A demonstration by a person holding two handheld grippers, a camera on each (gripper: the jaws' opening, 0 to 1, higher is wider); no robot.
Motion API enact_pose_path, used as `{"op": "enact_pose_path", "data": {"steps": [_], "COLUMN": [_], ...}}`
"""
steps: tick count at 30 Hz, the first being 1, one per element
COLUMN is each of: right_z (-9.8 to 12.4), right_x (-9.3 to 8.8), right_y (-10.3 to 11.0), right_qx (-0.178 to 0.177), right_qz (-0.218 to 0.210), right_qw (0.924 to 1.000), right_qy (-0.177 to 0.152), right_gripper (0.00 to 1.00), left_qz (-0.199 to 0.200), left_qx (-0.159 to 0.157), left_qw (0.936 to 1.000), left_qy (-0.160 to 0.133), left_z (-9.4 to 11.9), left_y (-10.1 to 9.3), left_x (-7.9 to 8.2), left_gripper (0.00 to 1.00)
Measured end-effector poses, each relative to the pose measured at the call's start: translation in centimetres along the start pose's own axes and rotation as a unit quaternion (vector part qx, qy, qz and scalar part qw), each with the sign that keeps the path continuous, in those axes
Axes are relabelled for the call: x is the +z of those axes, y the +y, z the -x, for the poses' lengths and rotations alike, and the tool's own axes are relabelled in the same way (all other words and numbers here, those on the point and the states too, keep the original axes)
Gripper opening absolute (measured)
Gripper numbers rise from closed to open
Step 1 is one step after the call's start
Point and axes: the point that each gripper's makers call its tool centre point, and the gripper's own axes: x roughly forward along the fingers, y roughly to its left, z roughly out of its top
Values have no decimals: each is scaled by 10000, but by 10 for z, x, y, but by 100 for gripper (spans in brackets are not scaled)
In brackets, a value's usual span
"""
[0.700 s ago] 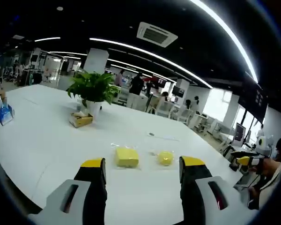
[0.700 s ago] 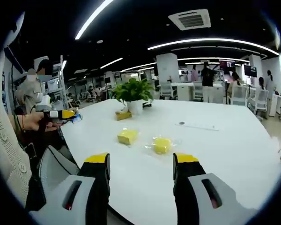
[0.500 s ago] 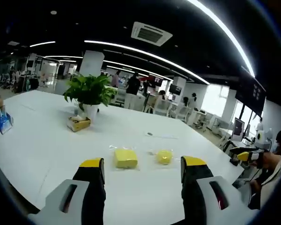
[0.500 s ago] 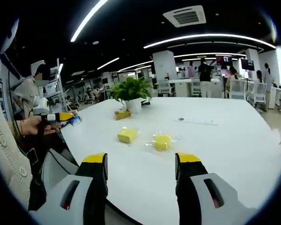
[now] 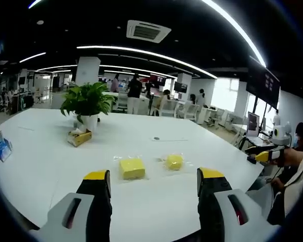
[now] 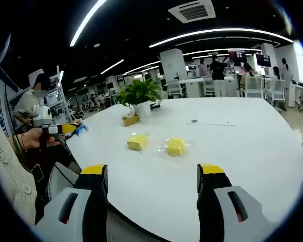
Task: Compare the silicone blocks by pressing each to a similar depth, holding the contact briefly, and releasing to observe deformation and rebound differences across the visible hardness samples.
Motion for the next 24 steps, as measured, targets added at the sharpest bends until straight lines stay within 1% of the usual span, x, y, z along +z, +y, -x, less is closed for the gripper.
{"op": "enact_pose_path", "data": {"steps": [3,6,9,10,11,13,14,16,18,20,24], "right_z": [0,0,0,1,1,1,1,1,1,0,-3], "right_x": [-3,-10,-11,-11,-12,-11,-11,-10,-9,-9,-10], "right_y": [0,2,2,2,3,2,2,2,2,3,1], "right_qx": [-4,16,5,7,11,15,20,23,28,45,58], "right_qz": [-35,-188,-159,-151,-138,-131,-133,-144,-138,-145,-159], "right_qw": [10000,9996,9996,9996,9996,9997,9997,9996,9997,9997,9996], "right_qy": [56,218,232,238,239,229,226,221,201,201,221], "right_gripper": [67,68,68,68,68,68,68,67,67,68,69], "left_qz": [50,63,133,255,493,743,783,786,725,695,695], "left_qx": [-39,-42,-87,-155,-263,-303,-296,-266,-263,-286,-279], "left_qw": [10000,9999,9998,9995,9984,9967,9964,9964,9969,9971,9972], "left_qy": [47,72,94,77,30,-97,-145,-179,-145,-81,-48], "left_z": [0,0,0,-1,-1,-1,-1,-1,-2,-3,-4], "left_y": [-1,-1,-2,-4,-7,-6,-4,-2,-2,-2,-3], "left_x": [-2,-3,-4,-3,-1,4,5,7,7,5,3], "left_gripper": [67,67,67,65,63,62,64,66,68,68,69]}}
